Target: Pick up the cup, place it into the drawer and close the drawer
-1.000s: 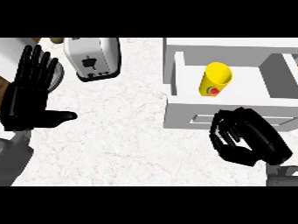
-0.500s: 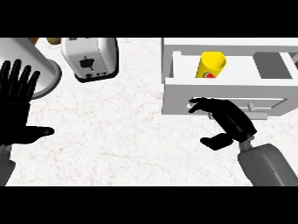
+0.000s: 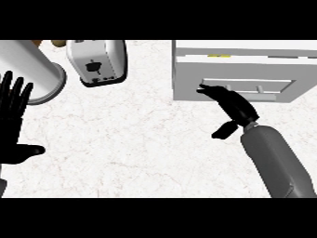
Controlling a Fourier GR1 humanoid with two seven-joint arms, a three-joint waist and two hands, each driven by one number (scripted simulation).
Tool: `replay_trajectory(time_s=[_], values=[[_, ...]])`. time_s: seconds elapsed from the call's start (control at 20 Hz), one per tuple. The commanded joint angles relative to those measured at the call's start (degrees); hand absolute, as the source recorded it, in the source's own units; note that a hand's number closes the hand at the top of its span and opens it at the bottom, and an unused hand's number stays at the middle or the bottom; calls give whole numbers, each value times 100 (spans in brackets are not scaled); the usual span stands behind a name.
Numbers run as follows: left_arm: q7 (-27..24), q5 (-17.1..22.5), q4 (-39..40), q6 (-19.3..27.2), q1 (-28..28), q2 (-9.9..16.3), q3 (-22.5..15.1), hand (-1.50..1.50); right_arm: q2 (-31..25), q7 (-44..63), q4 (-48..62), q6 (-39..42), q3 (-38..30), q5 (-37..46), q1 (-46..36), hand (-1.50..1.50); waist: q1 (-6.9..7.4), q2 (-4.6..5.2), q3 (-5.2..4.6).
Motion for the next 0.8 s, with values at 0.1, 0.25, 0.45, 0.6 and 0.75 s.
replay_trajectory(time_s=[0.1,0.25,0.45,0.6,0.75], values=[[-92,-166,123,-296,76,-152,99,-150,-3,-619,1928,-49,-584,-176,-1183,-150,51,56,18],[20,137,224,-710,181,99,404,-150,-382,-1090,2479,-71,-824,-238,-1436,-150,129,84,21],[-31,-67,448,-536,-251,-135,308,-150,-468,-1110,3040,27,-824,-101,-1915,-150,147,119,22],[-7,-85,179,-643,-70,-157,168,-150,-619,-1059,3272,-21,-954,-129,-2151,-150,308,165,29],[15,-220,331,-613,-139,-167,109,-150,-638,-1138,3440,8,-1041,-187,-2324,-150,354,196,31]])
